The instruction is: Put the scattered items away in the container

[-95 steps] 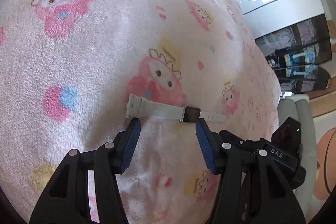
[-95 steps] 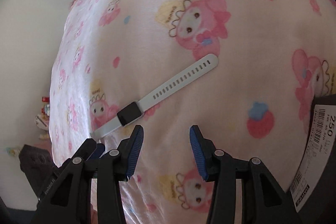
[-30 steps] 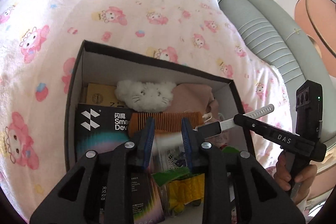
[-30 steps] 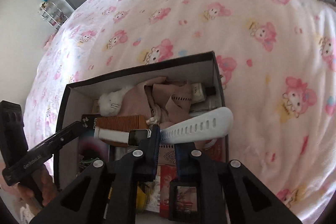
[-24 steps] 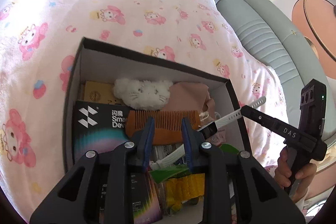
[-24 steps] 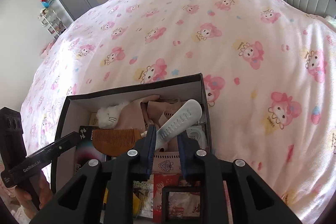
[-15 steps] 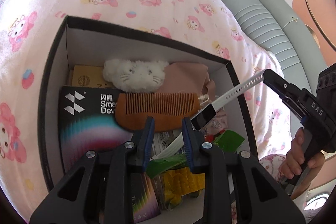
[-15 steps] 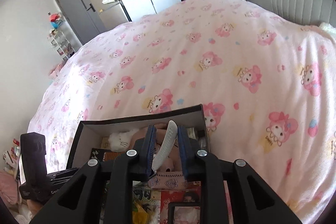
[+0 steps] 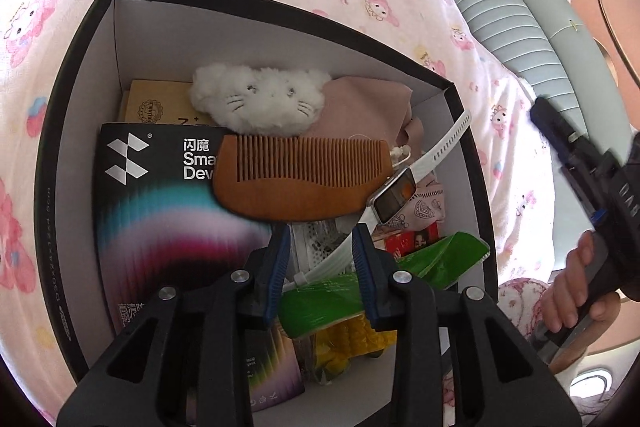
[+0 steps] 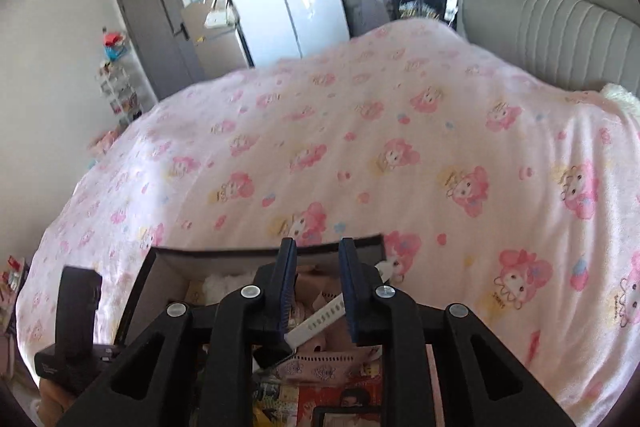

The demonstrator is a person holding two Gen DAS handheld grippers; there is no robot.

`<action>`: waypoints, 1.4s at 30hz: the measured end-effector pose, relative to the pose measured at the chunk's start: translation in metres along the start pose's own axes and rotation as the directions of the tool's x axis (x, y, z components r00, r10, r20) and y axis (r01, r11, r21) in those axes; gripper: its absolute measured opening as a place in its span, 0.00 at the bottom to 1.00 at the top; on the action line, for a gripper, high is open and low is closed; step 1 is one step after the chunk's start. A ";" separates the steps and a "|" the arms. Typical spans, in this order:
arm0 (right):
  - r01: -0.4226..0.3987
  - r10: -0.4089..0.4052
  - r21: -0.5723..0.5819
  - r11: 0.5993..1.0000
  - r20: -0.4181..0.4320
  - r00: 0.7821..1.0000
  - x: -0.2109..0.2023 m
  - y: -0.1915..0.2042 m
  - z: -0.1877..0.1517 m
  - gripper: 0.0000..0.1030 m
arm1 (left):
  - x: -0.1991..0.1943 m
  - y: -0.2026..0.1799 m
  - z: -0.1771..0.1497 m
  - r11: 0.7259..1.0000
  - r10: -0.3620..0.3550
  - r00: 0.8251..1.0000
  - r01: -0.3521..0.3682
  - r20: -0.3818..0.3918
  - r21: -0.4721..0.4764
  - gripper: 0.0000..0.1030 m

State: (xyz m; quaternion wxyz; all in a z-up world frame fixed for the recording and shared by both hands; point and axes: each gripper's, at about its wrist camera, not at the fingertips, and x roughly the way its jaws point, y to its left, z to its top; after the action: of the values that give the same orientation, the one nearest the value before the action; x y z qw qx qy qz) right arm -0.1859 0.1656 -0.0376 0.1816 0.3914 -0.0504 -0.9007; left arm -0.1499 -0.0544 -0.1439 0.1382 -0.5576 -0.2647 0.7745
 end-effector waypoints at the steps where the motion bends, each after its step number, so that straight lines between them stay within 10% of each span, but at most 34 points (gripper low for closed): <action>1: -0.033 0.032 -0.011 0.999 -0.076 0.997 0.011 0.003 -0.003 0.18 | -0.001 0.000 0.000 1.000 -0.004 1.000 0.004 0.002 -0.001 0.31; 9: 0.019 -0.048 -0.076 0.997 -0.400 0.915 0.085 0.017 -0.033 0.18 | -0.003 0.004 -0.003 1.000 0.009 1.000 -0.009 0.016 -0.012 0.31; 13: -0.063 0.108 0.105 0.993 -0.512 0.852 0.096 -0.003 -0.047 0.18 | -0.005 0.005 -0.004 1.000 0.005 1.000 -0.004 0.017 -0.017 0.31; 20: -0.052 0.089 0.120 0.991 -0.322 0.943 0.064 -0.014 -0.029 0.18 | -0.007 0.007 0.000 1.000 -0.008 1.000 0.009 0.029 -0.017 0.31; 25: 0.030 0.001 0.062 0.998 -0.453 0.891 0.098 -0.008 -0.039 0.18 | -0.008 0.006 0.003 1.000 0.013 0.999 -0.013 0.034 -0.011 0.33; 28: 0.034 -0.023 0.018 0.999 -0.412 0.911 0.083 0.000 -0.035 0.18 | -0.026 -0.008 0.005 0.996 0.089 0.991 -0.091 0.099 0.023 0.38; 32: 0.108 -0.126 -0.076 0.991 -0.286 0.950 0.040 0.021 -0.020 0.23 | -0.076 -0.046 0.002 0.971 0.176 0.940 -0.215 0.292 0.108 0.75; 36: 0.160 -0.174 -0.110 0.981 -0.125 0.977 -0.019 0.044 -0.010 0.70 | -0.127 -0.086 -0.014 0.926 0.245 0.853 -0.347 0.460 0.151 0.99; 42: 0.172 -0.171 -0.118 0.978 0.023 0.985 -0.097 0.074 -0.004 0.74 | -0.192 -0.113 -0.055 0.923 0.214 0.789 -0.357 0.576 0.146 0.99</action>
State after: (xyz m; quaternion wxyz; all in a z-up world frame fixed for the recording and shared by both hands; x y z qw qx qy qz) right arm -0.1008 0.1323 0.0437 0.1261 0.3769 0.0366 -0.9169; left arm -0.0429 -0.0454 0.0582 0.0053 -0.3239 -0.1064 0.9401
